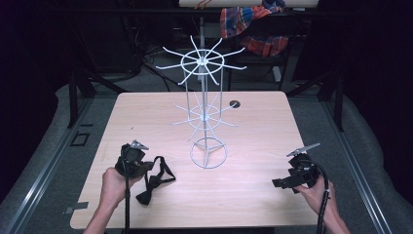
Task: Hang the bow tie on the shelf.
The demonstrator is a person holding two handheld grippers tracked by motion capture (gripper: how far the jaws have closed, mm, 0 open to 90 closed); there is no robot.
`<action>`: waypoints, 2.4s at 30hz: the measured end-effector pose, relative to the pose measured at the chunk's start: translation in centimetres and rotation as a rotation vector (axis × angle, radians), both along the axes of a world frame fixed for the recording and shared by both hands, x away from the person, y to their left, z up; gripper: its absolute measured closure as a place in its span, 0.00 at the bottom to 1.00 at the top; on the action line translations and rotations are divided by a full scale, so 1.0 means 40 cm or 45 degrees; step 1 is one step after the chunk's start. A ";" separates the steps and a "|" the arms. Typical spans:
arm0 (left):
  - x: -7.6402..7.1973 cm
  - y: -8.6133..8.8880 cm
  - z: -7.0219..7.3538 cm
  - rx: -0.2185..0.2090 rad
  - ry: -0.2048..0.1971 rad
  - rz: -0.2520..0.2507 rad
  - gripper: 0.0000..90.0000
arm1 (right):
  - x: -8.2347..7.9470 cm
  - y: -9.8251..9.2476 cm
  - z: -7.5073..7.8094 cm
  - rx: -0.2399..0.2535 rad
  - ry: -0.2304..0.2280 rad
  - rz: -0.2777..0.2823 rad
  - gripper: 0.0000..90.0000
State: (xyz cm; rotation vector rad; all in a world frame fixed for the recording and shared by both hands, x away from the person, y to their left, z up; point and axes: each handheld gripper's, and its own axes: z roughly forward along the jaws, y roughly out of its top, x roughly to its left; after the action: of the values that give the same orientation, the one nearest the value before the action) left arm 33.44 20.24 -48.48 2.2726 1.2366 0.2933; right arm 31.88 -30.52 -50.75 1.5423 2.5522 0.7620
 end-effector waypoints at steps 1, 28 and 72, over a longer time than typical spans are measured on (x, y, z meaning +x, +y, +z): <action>-0.001 0.000 0.003 -0.001 0.002 -0.003 0.99 | 0.000 -0.002 -0.001 0.006 -0.001 -0.007 0.15; -0.013 -0.018 0.097 -0.003 -0.135 0.014 0.99 | -0.001 -0.001 0.001 0.005 -0.003 -0.006 0.15; 0.033 -0.057 0.203 -0.093 -0.252 -0.002 0.99 | -0.001 0.003 0.003 0.003 -0.003 0.010 0.15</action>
State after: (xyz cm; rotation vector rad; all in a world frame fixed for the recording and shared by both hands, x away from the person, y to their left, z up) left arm 34.75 17.97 -40.36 2.1253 1.1248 0.4533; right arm 31.83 -30.41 -50.65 1.5320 2.5584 0.7668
